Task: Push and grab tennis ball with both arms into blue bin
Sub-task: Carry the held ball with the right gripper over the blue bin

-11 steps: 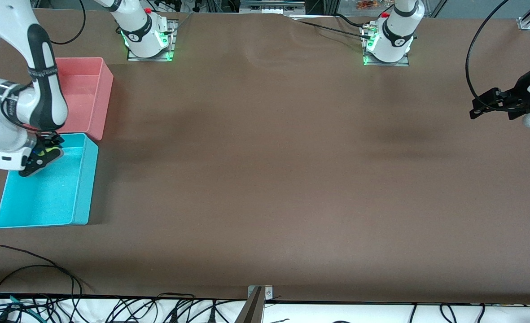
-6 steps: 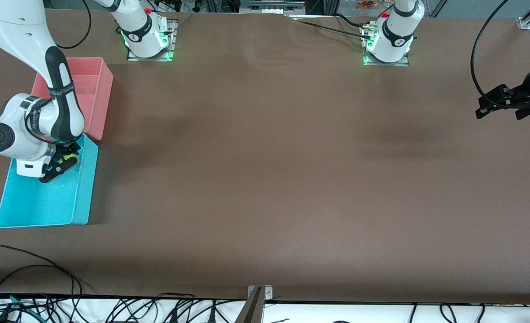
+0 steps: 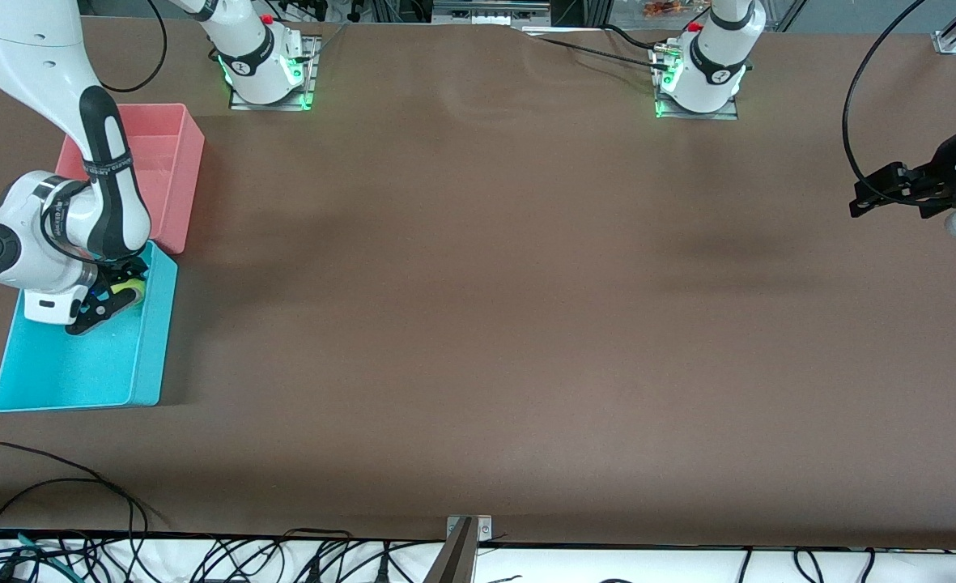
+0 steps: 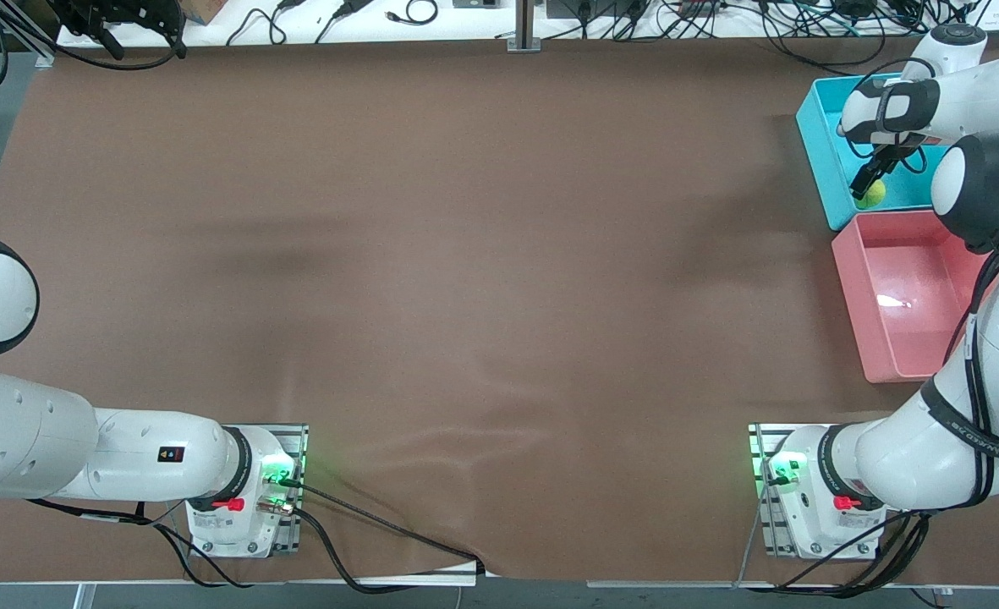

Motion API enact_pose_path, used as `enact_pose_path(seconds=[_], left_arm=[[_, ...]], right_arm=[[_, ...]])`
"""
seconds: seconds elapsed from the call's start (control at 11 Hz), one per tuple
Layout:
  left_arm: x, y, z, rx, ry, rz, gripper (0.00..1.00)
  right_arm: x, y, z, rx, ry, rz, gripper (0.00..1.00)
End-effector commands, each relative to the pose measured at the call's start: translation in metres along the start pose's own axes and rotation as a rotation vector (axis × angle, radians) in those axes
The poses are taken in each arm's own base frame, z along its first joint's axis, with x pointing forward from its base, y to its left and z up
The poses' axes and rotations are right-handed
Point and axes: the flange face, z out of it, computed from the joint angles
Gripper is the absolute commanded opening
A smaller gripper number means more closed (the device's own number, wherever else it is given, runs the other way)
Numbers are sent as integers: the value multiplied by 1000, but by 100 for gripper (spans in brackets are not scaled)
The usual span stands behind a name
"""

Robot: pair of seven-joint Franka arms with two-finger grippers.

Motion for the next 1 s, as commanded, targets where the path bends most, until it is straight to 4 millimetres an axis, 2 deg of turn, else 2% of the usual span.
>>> enact_pose_path(seconds=[0.0, 0.27, 0.45, 0.64, 0.82, 0.91], left_arm=[[1, -6, -11, 10, 3, -5, 100], [2, -3, -10, -22, 6, -2, 100], [2, -2, -10, -31, 6, -2, 100], [2, -2, -11, -34, 8, -2, 100], [2, -1, -11, -33, 8, -3, 100], [2, -1, -11, -33, 8, -3, 100]], right_arm=[[-1, 5, -25, 15, 39, -5, 100], [6, 11, -84, 97, 44, 67, 100], [16, -3, -135, 158, 85, 157, 100], [37, -36, -177, 179, 117, 253, 100], [53, -84, -222, 230, 89, 409, 100], [54, -106, -246, 221, 66, 459, 100]])
